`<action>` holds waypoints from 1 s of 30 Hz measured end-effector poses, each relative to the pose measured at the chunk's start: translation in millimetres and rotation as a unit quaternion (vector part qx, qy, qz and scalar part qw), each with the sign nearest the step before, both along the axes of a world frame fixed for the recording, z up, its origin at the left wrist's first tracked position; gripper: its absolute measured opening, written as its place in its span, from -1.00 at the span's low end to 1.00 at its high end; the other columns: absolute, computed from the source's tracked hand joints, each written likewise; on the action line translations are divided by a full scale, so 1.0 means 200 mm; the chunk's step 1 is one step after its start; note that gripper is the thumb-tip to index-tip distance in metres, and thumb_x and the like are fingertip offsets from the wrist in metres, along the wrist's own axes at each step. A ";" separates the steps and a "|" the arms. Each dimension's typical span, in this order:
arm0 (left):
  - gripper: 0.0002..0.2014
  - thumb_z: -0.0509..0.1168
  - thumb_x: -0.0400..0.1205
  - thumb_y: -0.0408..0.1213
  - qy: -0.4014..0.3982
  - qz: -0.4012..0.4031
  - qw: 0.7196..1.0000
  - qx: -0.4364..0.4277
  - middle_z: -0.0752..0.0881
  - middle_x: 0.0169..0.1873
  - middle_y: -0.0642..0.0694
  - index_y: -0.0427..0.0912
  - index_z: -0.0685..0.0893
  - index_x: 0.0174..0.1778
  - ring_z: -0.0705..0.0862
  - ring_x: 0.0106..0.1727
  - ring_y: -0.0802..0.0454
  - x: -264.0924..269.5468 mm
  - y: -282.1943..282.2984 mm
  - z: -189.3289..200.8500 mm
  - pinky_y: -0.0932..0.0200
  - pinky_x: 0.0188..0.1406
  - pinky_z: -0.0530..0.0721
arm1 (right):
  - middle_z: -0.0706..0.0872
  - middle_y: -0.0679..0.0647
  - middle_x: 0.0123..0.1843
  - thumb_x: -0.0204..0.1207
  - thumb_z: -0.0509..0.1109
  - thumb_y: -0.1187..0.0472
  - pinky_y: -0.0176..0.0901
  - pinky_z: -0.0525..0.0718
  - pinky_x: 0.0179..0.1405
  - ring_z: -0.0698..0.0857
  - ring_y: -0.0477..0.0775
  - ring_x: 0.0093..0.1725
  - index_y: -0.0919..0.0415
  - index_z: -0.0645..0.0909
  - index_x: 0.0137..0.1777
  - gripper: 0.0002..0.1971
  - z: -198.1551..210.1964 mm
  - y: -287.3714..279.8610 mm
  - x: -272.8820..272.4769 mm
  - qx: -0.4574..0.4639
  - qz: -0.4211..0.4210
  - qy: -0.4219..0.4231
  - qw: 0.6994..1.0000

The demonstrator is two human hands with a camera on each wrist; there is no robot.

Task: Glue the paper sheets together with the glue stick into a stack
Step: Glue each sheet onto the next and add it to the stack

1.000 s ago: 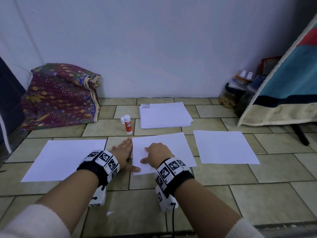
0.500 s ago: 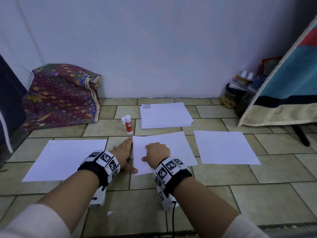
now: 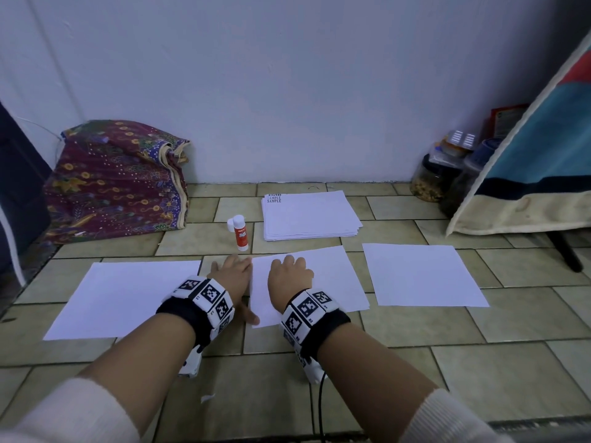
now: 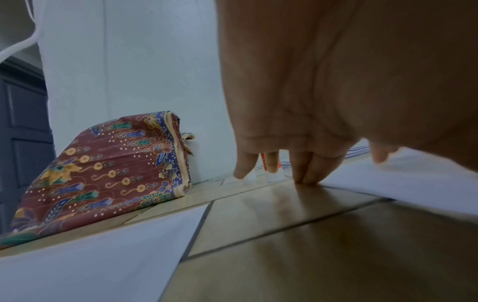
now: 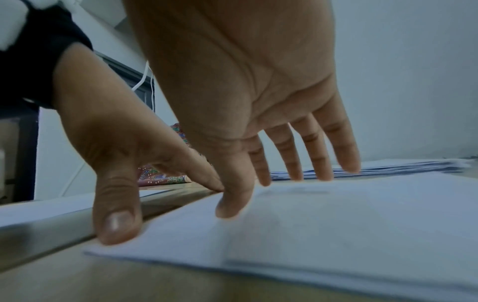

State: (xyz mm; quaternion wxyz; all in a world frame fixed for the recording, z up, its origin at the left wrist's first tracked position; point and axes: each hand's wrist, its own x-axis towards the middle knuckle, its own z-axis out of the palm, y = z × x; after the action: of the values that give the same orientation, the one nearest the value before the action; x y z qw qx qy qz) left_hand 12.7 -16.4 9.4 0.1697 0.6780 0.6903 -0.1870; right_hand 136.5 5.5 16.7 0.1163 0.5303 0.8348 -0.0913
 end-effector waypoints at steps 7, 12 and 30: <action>0.23 0.48 0.40 0.22 0.000 0.001 1.000 -0.004 -0.20 0.70 -0.06 -0.21 -0.23 0.69 -0.12 0.69 -0.09 -0.02 -0.02 -0.02 -0.19 0.64 0.10 | 0.25 0.05 0.60 0.51 0.44 -0.04 0.39 0.39 0.39 0.18 0.24 0.59 0.11 0.16 0.62 -0.24 -0.04 0.12 0.05 -0.091 0.009 0.000 0.996; 0.24 0.46 0.42 0.23 -0.019 -0.004 1.000 -0.019 -0.27 0.69 -0.09 -0.27 -0.28 0.67 -0.16 0.69 -0.11 -0.04 -0.01 -0.01 -0.01 0.64 0.06 | 0.08 0.10 0.67 0.47 0.46 -0.14 0.39 0.42 0.42 0.07 0.27 0.64 0.07 0.08 0.65 -0.13 -0.08 0.15 0.10 -0.109 -0.002 0.024 0.994; 0.41 0.59 0.28 0.18 -0.136 0.079 0.986 0.052 -0.46 0.62 -0.05 -0.20 -0.41 0.64 -0.11 0.70 -0.13 -0.06 -0.03 -0.12 -0.28 0.62 0.12 | 0.18 0.10 0.66 0.42 0.54 -0.03 0.24 0.40 0.49 0.15 0.21 0.64 0.15 0.00 0.67 -0.03 -0.06 0.13 0.16 -0.115 0.034 0.053 0.991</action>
State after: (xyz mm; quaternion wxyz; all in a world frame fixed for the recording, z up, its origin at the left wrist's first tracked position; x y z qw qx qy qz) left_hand 1.0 -21.6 -14.6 0.2413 0.6482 0.7209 -0.0430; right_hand 168.2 31.1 4.2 0.1356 0.4792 0.8412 -0.2108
